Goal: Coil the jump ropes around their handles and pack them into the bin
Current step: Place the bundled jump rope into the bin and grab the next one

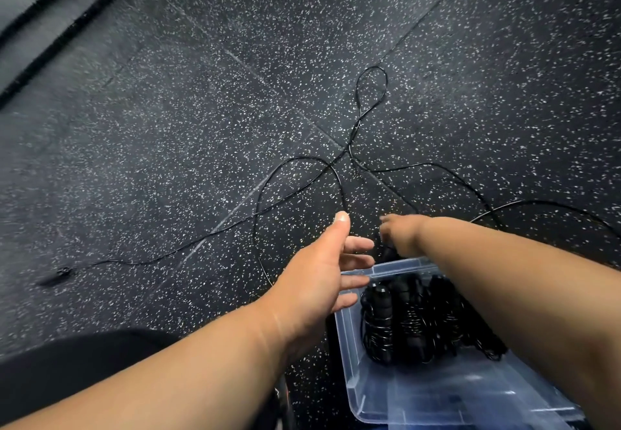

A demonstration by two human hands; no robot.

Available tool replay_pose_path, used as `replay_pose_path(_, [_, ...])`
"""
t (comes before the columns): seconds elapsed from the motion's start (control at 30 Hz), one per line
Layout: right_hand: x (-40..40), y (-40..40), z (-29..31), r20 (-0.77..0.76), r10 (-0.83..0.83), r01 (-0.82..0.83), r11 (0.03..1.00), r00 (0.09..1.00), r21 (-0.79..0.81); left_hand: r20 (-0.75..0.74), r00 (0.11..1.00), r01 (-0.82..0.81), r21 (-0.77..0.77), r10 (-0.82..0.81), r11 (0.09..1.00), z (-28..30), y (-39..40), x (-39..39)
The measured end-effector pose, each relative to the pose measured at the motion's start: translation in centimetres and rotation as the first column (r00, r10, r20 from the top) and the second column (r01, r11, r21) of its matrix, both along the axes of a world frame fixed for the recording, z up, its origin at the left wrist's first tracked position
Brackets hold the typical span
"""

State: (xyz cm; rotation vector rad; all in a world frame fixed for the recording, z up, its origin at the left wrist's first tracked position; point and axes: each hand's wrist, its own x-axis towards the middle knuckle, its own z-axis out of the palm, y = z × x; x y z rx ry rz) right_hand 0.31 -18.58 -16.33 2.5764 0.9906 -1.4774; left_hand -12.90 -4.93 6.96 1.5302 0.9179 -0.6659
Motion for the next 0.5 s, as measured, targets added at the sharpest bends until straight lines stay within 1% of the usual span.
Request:
replay_pose_path(0.07, [0.0, 0.0, -0.2, -0.057, 0.023, -0.028, 0.995, 0.998, -0.096, -0.003, 1.000, -0.005, -0.008, 0.005, 1.000, 0.1, 0.2, 0.0])
replay_pose_path(0.13, [0.2, -0.4, -0.5, -0.083, -0.003, -0.008, 0.991, 0.997, -0.134, -0.002, 1.000, -0.007, -0.014, 0.007, 1.000, 0.0, 0.5, -0.2])
replay_pose_path(0.23, [0.3, -0.8, -1.2, -0.103, -0.087, 0.072, 0.987, 0.991, -0.140, -0.004, 1.000, -0.010, -0.019, 0.010, 1.000, 0.0, 0.7, -0.3])
replay_pose_path(0.3, [0.3, -0.5, -1.5, -0.091, -0.085, 0.068, 0.983, 0.992, -0.170, -0.006, 1.000, -0.010, -0.015, 0.009, 1.000, 0.1, 0.9, -0.3])
replay_pose_path(0.33, [0.4, -0.3, -1.3, -0.048, -0.060, 0.051, 0.983, 0.997, -0.177, -0.006, 1.000, -0.007, -0.010, 0.007, 1.000, 0.1, 1.0, -0.3])
replay_pose_path(0.4, [0.5, 0.2, -0.3, 0.103, 0.025, -0.010, 0.989, 0.994, -0.144, -0.004, 1.000, 0.000, -0.003, 0.000, 1.000, 0.2, 1.0, -0.4])
replay_pose_path(0.47, [0.3, 0.8, 0.6, 0.262, 0.121, -0.093, 0.989, 0.957, -0.118, -0.002, 1.000, 0.009, 0.000, -0.009, 1.000, 0.5, 1.0, -0.3])
replay_pose_path(0.5, [0.0, 1.0, 1.0, 0.314, 0.167, -0.133, 0.983, 0.935, -0.127, 0.004, 1.000, 0.013, 0.000, -0.013, 1.000, 0.8, 1.0, -0.3])
